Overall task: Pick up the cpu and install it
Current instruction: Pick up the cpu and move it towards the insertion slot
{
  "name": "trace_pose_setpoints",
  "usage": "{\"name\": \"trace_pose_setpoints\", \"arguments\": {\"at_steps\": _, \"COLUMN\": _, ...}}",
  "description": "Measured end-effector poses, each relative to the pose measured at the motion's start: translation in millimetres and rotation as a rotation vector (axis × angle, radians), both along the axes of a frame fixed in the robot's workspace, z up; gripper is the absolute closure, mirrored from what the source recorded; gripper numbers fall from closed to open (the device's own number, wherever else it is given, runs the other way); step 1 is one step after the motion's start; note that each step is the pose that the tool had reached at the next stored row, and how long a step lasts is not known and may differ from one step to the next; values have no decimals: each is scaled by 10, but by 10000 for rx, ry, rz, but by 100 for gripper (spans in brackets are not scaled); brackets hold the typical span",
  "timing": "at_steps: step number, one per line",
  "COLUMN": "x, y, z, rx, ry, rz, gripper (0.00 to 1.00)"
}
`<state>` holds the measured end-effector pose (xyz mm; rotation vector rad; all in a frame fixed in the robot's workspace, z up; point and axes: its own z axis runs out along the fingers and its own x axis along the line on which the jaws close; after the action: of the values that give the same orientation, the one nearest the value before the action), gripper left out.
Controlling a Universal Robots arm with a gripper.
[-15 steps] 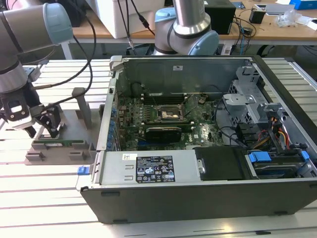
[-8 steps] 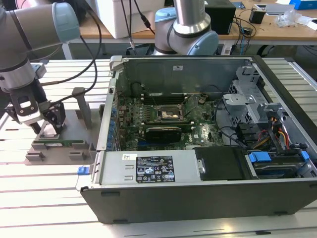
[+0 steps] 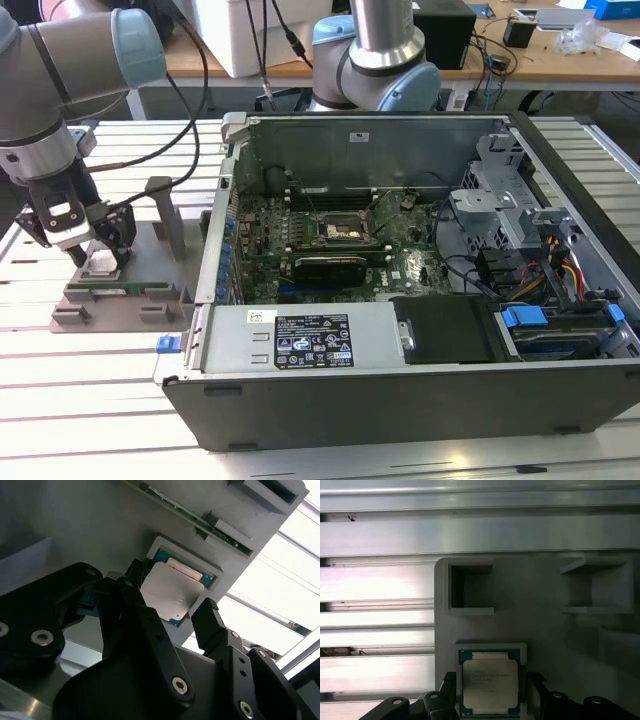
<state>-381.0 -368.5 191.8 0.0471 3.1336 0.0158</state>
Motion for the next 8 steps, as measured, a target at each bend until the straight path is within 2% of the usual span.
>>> {"name": "trace_pose_setpoints", "arguments": {"at_steps": 1, "x": 0, "y": -4, "z": -9, "rx": 24, "ry": -2, "rz": 3, "gripper": 34}}
{"name": "trace_pose_setpoints", "arguments": {"at_steps": 3, "x": 0, "y": -29, "z": -19, "rx": 26, "ry": -2, "rz": 4, "gripper": 34}}
{"name": "trace_pose_setpoints", "arguments": {"at_steps": 5, "x": -1, "y": -33, "z": -18, "rx": 24, "ry": 1, "rz": 4, "gripper": 35}}
{"name": "trace_pose_setpoints", "arguments": {"at_steps": 6, "x": -1, "y": -33, "z": -19, "rx": 25, "ry": 0, "rz": 4, "gripper": 46}}
{"name": "trace_pose_setpoints", "arguments": {"at_steps": 8, "x": 0, "y": -35, "z": -19, "rx": 25, "ry": -1, "rz": 4, "gripper": 46}}
